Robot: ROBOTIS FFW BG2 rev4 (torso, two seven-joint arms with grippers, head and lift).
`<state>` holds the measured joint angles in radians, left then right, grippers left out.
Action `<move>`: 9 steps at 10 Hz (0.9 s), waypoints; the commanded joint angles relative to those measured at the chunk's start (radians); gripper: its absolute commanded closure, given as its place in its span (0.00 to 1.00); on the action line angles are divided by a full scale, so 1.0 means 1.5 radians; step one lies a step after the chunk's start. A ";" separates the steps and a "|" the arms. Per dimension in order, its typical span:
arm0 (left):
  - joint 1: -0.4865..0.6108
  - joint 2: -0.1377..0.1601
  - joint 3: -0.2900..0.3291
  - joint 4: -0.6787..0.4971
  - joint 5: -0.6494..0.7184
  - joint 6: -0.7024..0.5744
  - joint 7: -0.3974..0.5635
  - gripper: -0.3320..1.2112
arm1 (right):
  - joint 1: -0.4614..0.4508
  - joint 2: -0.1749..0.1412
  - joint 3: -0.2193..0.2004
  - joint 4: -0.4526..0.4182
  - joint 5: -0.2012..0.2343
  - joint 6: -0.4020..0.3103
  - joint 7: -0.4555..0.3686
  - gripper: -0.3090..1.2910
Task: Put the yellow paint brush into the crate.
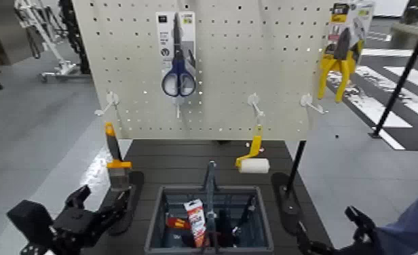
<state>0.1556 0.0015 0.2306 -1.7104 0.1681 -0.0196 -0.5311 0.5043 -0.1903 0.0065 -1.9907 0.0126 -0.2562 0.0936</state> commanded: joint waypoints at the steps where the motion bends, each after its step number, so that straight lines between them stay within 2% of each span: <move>1: -0.044 -0.017 0.041 0.042 0.005 0.011 -0.041 0.31 | -0.004 0.000 0.003 0.002 -0.002 0.003 0.002 0.29; 7: -0.142 0.018 0.081 0.129 -0.004 0.015 -0.114 0.33 | -0.015 0.000 0.012 0.008 -0.005 0.012 0.010 0.29; 9: -0.175 0.035 0.076 0.168 0.007 0.006 -0.130 0.33 | -0.021 0.000 0.016 0.011 -0.007 0.014 0.015 0.29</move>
<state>-0.0911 0.0468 0.3491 -1.4789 0.1706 -0.0035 -0.7241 0.4761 -0.1900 0.0274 -1.9761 0.0035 -0.2357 0.1163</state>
